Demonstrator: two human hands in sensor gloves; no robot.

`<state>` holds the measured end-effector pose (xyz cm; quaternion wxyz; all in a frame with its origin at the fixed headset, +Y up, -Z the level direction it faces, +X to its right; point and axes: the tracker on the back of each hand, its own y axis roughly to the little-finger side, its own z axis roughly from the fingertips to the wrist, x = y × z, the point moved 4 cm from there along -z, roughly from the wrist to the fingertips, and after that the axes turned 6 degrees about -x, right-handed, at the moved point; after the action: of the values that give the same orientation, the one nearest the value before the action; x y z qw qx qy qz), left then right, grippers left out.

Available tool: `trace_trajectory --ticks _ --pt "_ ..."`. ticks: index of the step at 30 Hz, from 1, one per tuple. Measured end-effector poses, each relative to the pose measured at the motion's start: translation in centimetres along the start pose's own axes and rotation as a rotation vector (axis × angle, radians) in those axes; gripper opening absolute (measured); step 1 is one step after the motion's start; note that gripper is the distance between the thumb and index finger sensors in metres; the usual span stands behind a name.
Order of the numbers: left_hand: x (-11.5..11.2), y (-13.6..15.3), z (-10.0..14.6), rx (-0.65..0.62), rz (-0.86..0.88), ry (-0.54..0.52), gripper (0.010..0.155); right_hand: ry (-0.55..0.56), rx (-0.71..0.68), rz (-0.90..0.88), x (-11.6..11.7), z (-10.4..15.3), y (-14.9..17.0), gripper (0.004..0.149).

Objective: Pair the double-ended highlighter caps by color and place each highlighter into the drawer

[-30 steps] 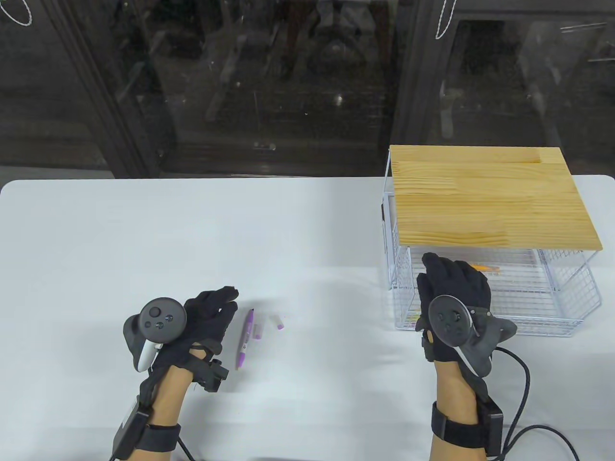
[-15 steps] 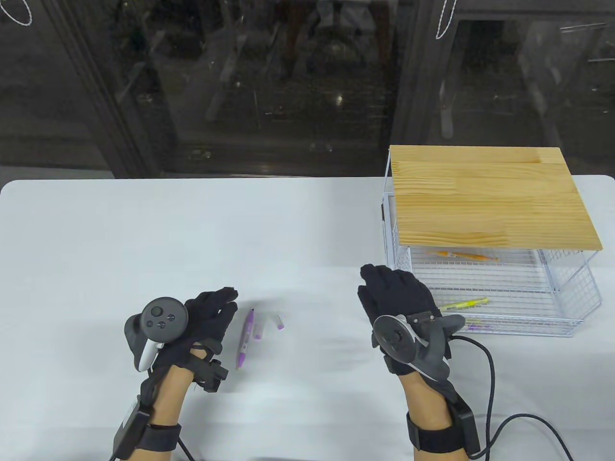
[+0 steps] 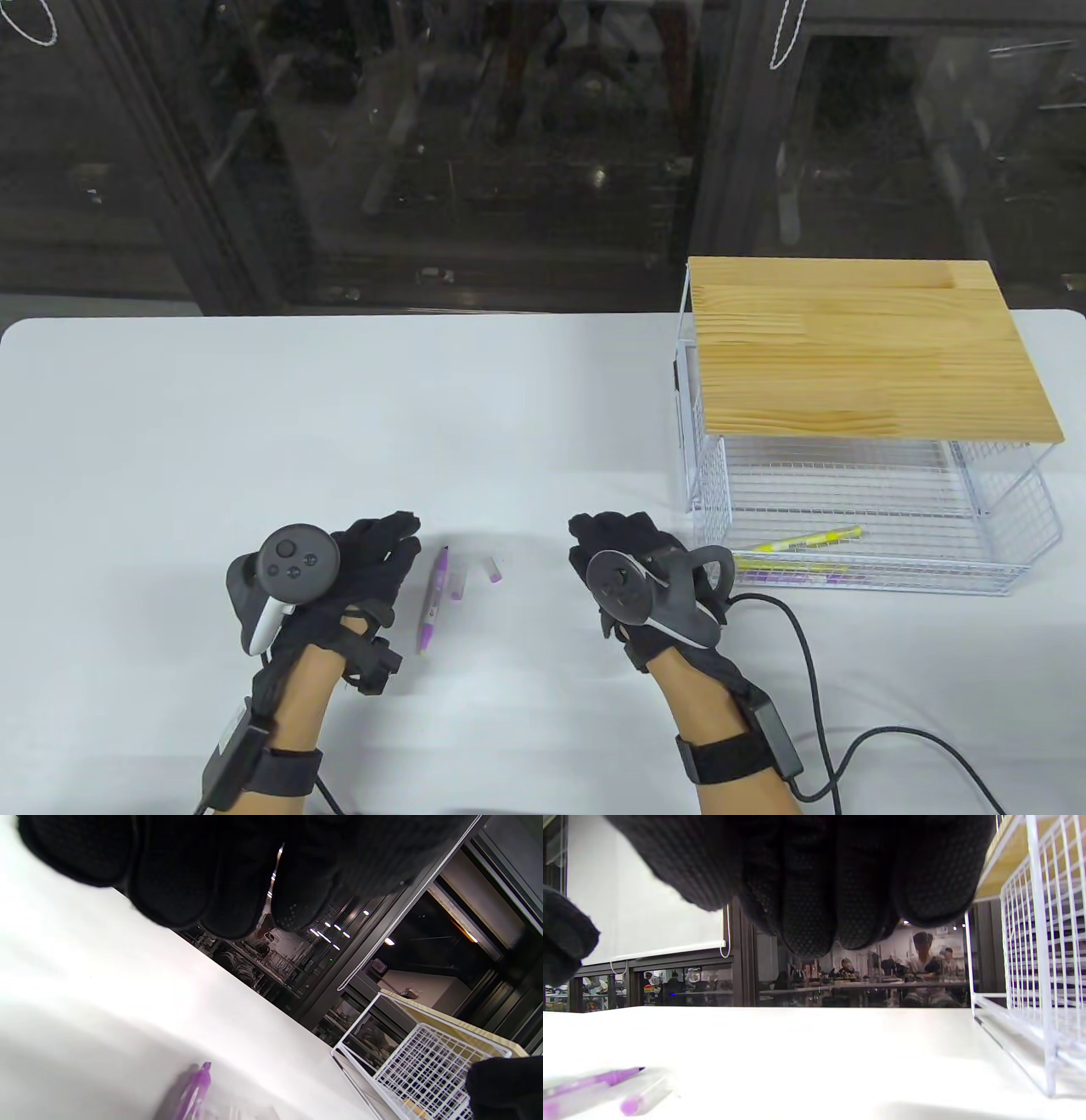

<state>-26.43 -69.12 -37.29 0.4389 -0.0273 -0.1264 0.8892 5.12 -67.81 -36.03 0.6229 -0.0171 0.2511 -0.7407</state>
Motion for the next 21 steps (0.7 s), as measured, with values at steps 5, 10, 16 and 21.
trace_trajectory --ticks 5,10,16,21 --pt "-0.5 -0.3 -0.1 0.014 -0.097 0.008 0.054 -0.019 0.014 -0.02 0.5 0.0 0.2 0.045" --pt "-1.8 -0.7 -0.2 0.044 -0.238 0.052 0.052 -0.04 0.013 -0.032 0.5 0.1 0.0 0.045" --pt "-3.8 -0.7 -0.5 0.084 -0.353 0.12 0.053 -0.056 0.011 -0.031 0.5 0.1 -0.1 0.045" --pt "-5.1 -0.4 -0.7 0.144 -0.465 0.166 0.058 -0.065 0.015 -0.029 0.5 0.1 0.1 0.045"
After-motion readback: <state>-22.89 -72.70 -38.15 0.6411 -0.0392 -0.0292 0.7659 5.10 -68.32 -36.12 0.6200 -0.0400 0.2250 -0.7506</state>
